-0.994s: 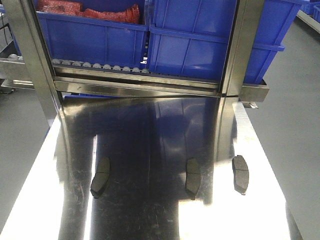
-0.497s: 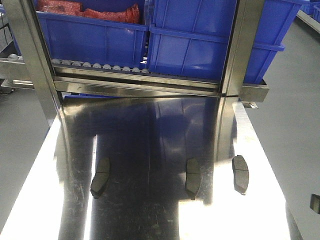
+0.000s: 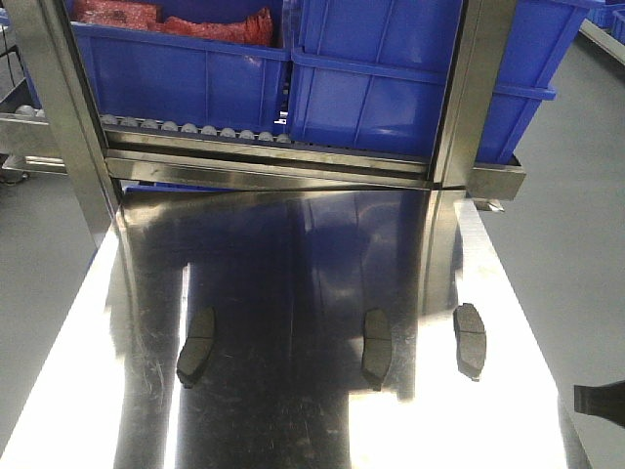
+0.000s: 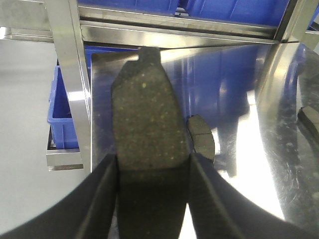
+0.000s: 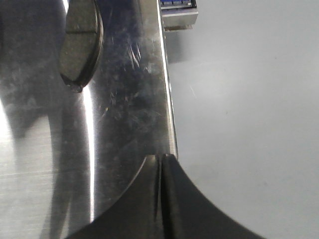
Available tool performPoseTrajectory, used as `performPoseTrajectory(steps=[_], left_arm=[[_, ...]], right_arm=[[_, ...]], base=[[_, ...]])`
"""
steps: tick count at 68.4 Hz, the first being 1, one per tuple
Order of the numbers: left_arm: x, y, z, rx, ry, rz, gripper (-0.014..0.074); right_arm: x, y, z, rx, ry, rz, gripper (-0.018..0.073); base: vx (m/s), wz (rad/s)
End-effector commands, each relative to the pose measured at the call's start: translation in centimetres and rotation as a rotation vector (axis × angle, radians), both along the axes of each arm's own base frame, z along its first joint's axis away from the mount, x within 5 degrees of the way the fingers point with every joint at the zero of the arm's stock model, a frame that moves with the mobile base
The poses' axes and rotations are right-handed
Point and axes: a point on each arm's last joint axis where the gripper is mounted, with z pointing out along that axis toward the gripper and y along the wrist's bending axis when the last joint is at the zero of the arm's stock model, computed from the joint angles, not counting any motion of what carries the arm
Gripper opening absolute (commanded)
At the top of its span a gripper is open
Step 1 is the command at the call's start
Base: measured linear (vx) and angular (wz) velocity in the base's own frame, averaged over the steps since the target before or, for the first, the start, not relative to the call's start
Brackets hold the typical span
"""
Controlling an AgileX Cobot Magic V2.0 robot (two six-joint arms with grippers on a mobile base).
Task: Move and align brake pads A on conveyor
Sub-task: 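Move the right gripper down toward the farthest-side brake pad, then grasp the brake pad with the right gripper and lift it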
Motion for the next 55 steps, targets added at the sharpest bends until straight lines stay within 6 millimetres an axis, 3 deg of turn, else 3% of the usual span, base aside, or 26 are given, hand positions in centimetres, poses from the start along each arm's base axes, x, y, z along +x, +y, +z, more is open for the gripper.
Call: performPoseTrajectory(steps=[1, 24, 38, 55], left_arm=[[0.2, -0.1, 1.5, -0.031, -0.103, 0.002, -0.0006], [0.2, -0.1, 1.5, -0.031, -0.103, 0.002, -0.0006], [0.2, -0.1, 1.5, -0.031, -0.103, 0.002, -0.0006], [0.2, -0.1, 1.5, -0.031, -0.103, 0.002, -0.0006]], right_arm=[[0.8, 0.0, 1.2, -0.012, -0.071, 0.025, 0.0075], [1.5, 0.8, 2.1, 0.028, -0.12, 0.116, 0.048], [5.1, 3.3, 4.2, 0.057, -0.129, 0.219, 0.0485], [11.5, 6.9, 3.5, -0.008, 0.0, 0.188, 0.0468]], base=[[0.0, 0.0], [0.0, 0.0], [0.0, 0.0], [0.0, 0.0]])
